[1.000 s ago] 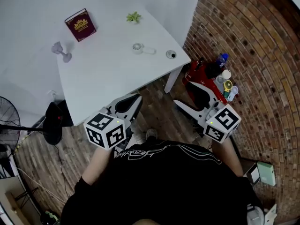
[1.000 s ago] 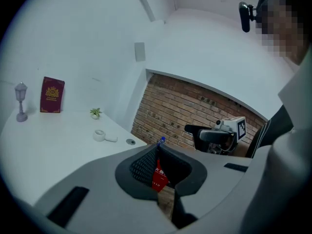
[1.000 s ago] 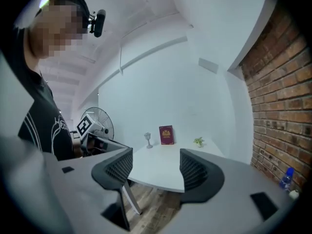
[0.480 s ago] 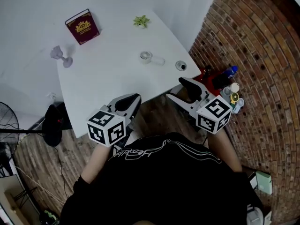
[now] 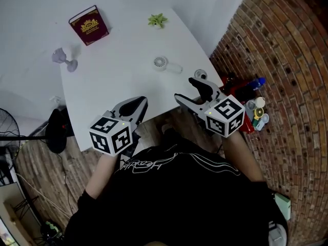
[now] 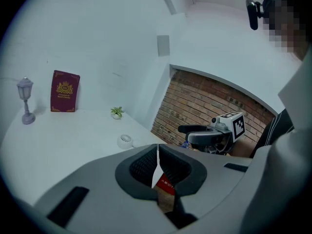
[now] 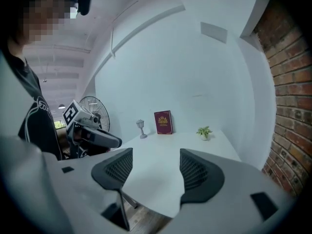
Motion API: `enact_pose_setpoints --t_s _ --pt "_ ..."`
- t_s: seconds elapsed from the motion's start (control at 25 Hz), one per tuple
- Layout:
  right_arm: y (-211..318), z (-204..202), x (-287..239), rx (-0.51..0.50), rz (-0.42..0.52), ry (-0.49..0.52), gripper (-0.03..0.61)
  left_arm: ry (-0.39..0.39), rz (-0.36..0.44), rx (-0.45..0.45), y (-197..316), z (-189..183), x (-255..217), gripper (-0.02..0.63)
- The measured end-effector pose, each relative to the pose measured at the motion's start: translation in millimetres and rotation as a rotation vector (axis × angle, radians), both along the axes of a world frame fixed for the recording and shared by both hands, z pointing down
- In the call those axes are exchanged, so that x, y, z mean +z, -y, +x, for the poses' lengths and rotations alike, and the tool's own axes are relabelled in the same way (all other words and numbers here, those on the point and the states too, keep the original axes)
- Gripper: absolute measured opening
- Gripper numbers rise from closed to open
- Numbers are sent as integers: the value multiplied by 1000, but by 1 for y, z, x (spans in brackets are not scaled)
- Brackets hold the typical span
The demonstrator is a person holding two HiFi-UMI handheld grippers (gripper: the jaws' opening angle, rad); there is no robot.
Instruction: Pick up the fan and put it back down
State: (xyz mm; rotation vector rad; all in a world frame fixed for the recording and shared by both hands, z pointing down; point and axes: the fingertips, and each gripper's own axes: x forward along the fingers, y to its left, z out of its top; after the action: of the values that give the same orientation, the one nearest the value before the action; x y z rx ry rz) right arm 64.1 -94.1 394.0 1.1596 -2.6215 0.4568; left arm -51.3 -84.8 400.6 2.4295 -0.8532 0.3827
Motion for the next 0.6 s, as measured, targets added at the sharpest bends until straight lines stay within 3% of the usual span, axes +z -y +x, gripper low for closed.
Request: enact_pose_setpoints --t_s 0.32,0.6 --pt "56 8 26 -49 -49 -34 290 17 -36 -63 43 5 6 38" --pt "98 10 50 -102 -59 -139 295 21 -39 -123 71 -1 2 38"
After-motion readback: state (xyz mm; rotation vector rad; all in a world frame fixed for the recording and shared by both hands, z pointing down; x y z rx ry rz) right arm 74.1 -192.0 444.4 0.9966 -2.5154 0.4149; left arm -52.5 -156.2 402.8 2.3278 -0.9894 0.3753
